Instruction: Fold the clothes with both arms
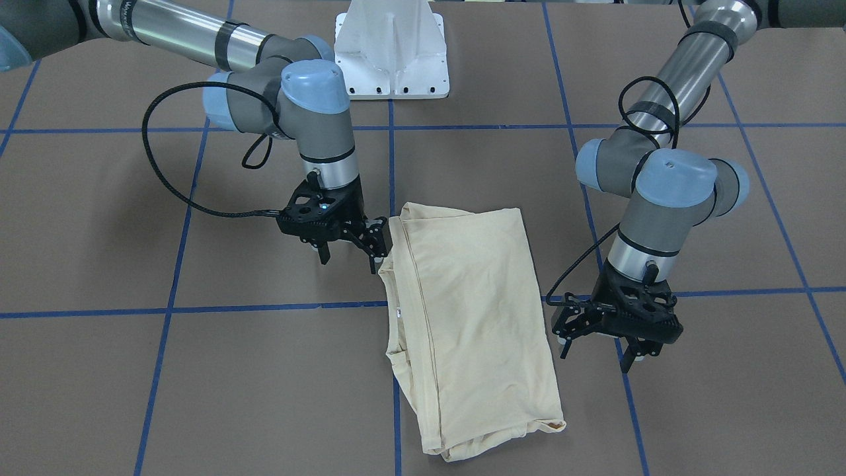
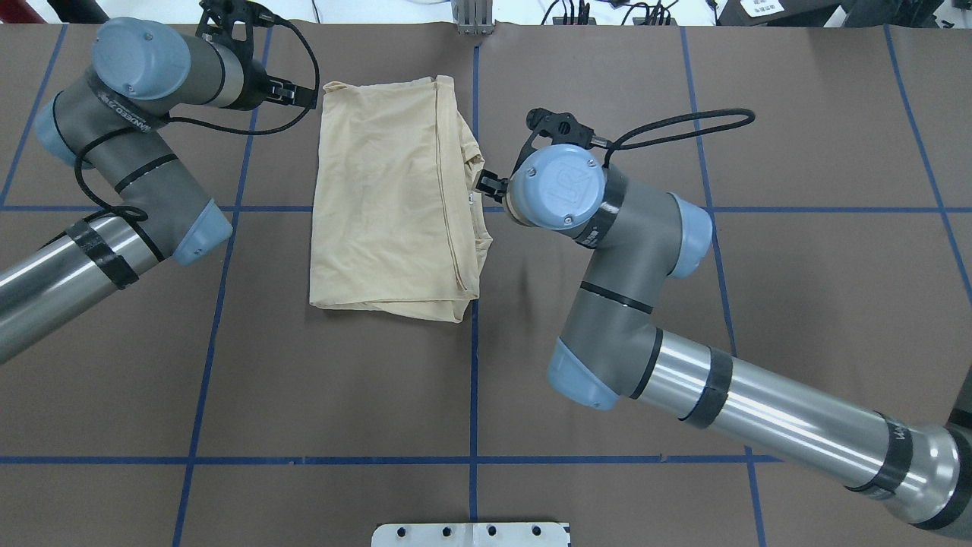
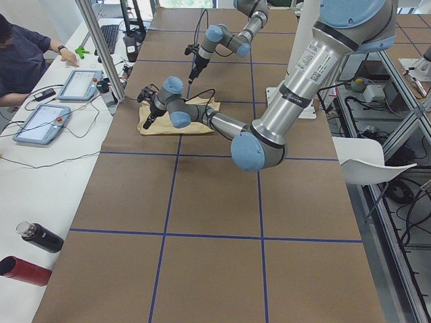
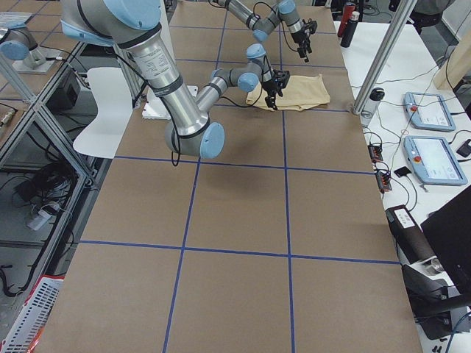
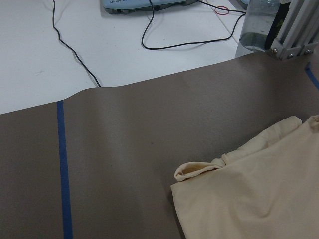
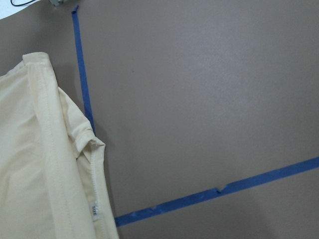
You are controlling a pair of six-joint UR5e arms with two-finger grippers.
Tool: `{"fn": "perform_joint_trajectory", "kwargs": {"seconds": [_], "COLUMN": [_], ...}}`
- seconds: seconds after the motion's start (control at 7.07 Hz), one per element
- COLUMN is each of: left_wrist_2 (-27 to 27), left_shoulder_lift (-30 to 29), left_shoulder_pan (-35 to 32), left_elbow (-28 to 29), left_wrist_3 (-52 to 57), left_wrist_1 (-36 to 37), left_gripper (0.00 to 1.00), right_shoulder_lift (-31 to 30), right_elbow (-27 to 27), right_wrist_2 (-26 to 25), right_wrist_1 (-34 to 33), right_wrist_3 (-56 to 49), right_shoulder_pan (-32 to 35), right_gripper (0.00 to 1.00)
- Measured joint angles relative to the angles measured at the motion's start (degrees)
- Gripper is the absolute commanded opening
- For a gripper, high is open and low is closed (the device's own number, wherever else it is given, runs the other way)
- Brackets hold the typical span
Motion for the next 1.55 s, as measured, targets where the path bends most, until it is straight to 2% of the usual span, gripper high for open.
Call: {"fn": "perform_joint_trajectory", "kwargs": {"seconds": [0.14,0.28,0.57,0.99,1.41,1.55], "left_wrist_2": [0.03,0.05,0.05,0.05,0.05,0.05], "left_shoulder_lift": [0.18,0.22,0.24,0.25,0.25,0.25], "left_shoulder_pan": [0.13,0.21,0.25,0.29,0.34,0.34], "left_elbow": [-0.25,-0.31,-0.35,-0.4,-0.36,-0.36], "left_wrist_3": [-0.22,-0.39,-0.56,-0.7,-0.73,-0.73], "left_wrist_1": [-0.05,-0.09,-0.06,-0.08,-0.07,-0.08], "left_gripper": [1.0,1.0,1.0,1.0,1.0,1.0], "right_shoulder_lift": [1.36,1.92,2.35,5.15,5.65,5.67], "right_elbow": [-2.05,-3.3,-4.51,-8.72,-10.59,-11.25], "right_wrist_2": [-2.82,-5.2,-7.34,-8.19,-8.37,-8.38], "right_wrist_1": [0.16,0.29,0.4,0.5,0.51,0.51], "right_wrist_3": [1.83,2.32,2.3,1.62,-0.01,-0.33], "right_shoulder_pan": [-1.77,-3.25,-4.95,-5.45,-5.58,-5.65], "right_gripper": [0.58,0.55,0.42,0.41,0.41,0.32]}}
